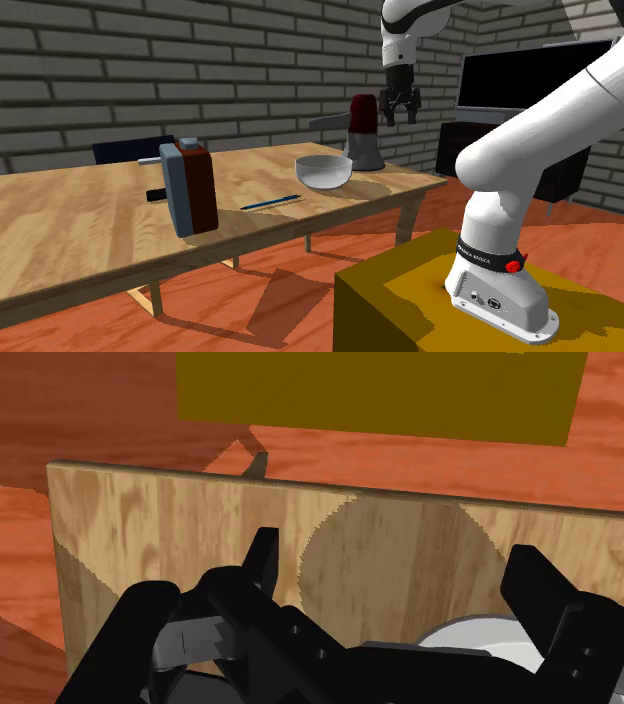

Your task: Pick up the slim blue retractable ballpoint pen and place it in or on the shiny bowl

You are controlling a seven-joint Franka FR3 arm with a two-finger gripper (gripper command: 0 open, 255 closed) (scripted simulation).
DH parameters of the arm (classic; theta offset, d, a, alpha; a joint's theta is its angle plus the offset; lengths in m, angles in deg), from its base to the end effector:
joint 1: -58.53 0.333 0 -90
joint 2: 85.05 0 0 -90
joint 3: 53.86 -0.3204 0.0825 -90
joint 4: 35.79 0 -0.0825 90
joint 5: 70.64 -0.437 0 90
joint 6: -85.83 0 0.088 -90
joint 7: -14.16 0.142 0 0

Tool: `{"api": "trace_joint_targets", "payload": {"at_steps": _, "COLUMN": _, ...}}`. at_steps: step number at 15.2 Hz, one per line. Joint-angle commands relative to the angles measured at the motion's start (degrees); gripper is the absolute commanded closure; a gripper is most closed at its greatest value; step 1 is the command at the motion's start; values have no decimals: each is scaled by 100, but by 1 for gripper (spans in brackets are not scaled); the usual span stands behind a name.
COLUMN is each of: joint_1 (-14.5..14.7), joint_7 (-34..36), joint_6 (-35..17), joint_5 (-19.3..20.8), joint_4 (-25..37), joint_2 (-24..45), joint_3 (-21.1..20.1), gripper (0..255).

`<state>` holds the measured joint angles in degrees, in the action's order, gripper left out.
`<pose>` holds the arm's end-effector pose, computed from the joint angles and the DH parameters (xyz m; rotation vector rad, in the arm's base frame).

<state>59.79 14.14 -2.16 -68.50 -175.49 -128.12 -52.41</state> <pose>0.3508 -0.0071 0.5012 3.1124 0.0104 -0.2353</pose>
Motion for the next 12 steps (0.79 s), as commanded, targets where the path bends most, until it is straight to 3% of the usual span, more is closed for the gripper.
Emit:
{"api": "trace_joint_targets", "payload": {"at_steps": 1, "joint_1": 0, "joint_7": 0, "joint_6": 0, "joint_5": 0, "joint_4": 0, "joint_2": 0, "joint_3": 0, "gripper": 0}}
{"api": "trace_joint_targets", "payload": {"at_steps": 12, "joint_1": 961, "joint_7": -1649, "joint_6": -1721, "joint_5": -233, "joint_4": 418, "joint_2": 1826, "joint_3": -87, "gripper": 0}}
